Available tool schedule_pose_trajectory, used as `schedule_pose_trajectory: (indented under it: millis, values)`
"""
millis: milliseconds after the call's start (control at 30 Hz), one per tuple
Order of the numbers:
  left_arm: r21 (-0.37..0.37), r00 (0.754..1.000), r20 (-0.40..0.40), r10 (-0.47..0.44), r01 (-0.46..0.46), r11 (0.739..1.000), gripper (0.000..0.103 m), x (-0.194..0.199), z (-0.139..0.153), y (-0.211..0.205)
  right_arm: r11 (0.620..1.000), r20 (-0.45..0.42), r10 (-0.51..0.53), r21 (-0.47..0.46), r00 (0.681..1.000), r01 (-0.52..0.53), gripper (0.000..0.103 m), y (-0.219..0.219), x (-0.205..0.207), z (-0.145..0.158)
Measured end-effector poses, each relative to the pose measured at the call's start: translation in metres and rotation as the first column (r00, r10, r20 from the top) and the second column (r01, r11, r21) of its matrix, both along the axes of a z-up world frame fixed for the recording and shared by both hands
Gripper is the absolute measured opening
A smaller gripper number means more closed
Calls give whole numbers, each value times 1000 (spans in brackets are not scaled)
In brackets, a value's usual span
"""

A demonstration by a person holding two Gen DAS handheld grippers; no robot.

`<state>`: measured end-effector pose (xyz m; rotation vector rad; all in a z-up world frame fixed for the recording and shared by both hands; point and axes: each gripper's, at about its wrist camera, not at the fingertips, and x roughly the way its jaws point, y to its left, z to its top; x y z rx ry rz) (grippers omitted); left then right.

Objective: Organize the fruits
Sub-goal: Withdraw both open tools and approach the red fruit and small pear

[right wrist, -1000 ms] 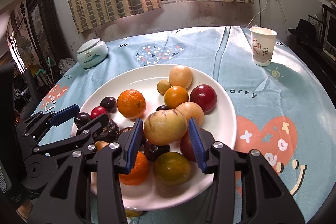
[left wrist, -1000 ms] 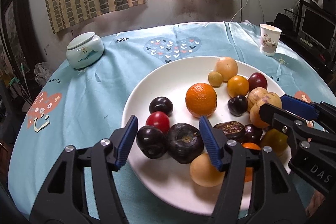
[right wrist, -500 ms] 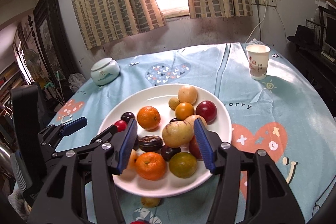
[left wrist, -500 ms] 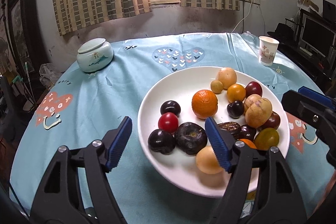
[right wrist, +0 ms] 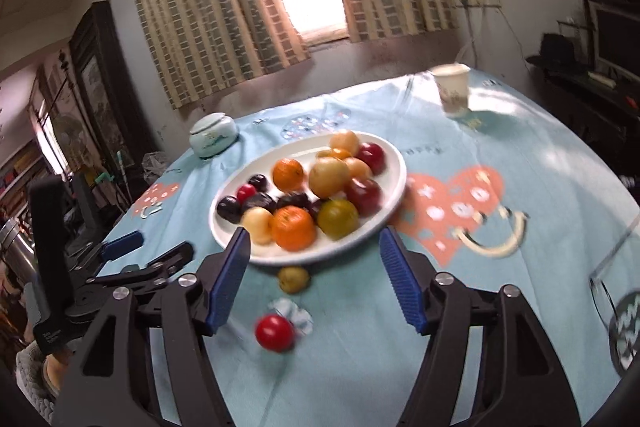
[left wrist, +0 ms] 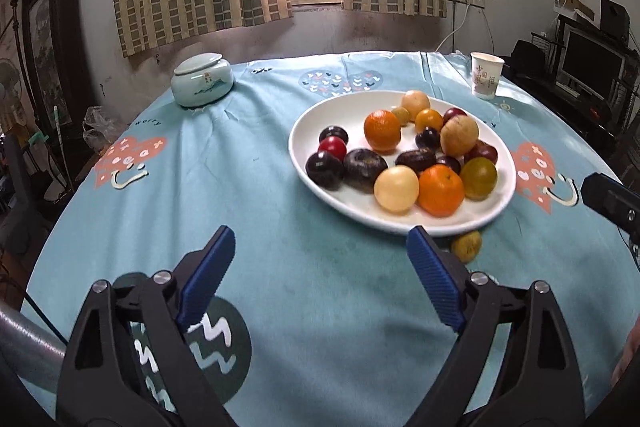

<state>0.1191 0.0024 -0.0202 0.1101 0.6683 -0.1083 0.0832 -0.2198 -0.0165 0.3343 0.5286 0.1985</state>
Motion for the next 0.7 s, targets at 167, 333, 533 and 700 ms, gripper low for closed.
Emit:
schedule_pose_trajectory:
  millis: [167,333,533,700]
  values:
    - [66,995,-12,-95,95,993,91,-33,-11,-23,992,-43,-84,91,996,88,76,-32,-14,-14]
    - [155,979,13,-204,199,968,96,-50,-16,-58,984,-69,-90,150,994,100,76,-42,-13,-19]
    - [187,974,-70,-215,225,956,97,-28,-29,-83,982,-68,-84,164,994,94,76,-45,-12,-19]
    - [168,968,-110,-225,241,956,99,-18,-36,-88,980,-84,-76,177,994,90,76,-47,-11,-21]
